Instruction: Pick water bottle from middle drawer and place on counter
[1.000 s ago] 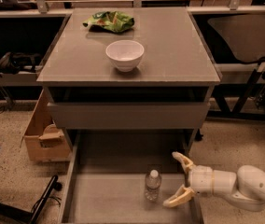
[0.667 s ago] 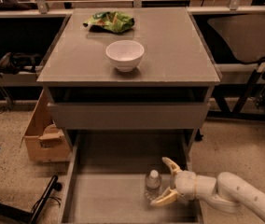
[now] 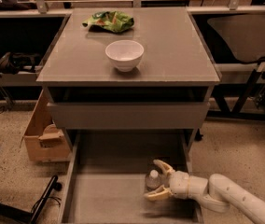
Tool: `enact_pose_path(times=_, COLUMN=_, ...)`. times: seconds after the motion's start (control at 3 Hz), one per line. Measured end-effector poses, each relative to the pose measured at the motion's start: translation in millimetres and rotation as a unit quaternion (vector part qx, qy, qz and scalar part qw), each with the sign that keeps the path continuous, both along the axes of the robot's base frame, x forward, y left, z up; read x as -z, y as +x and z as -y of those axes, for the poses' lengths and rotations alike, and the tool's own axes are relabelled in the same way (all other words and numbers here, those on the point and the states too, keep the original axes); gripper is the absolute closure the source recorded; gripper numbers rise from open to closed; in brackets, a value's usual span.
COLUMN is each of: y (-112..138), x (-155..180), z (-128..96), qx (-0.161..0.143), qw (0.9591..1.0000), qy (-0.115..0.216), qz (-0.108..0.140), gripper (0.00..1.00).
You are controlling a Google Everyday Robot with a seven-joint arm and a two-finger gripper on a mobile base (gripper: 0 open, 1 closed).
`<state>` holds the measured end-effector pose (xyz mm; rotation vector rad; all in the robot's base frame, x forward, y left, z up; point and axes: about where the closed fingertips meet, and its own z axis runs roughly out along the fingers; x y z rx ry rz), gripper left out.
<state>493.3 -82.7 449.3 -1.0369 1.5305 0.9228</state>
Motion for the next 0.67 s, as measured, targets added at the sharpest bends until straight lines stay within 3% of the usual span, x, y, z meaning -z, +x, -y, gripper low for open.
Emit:
enact_pose_path(times=0.33, y=-7.2, x=0.2, z=2.3, qx=0.002, qw=0.9999, qy=0.010, qz=0.008, gripper=0.41)
enact_pose_path(times=0.67, y=-17.7, x=-10.4, z=13.5, qx=0.011, qw=0.9998, qy=0.016, qz=-0.002, gripper=0.66)
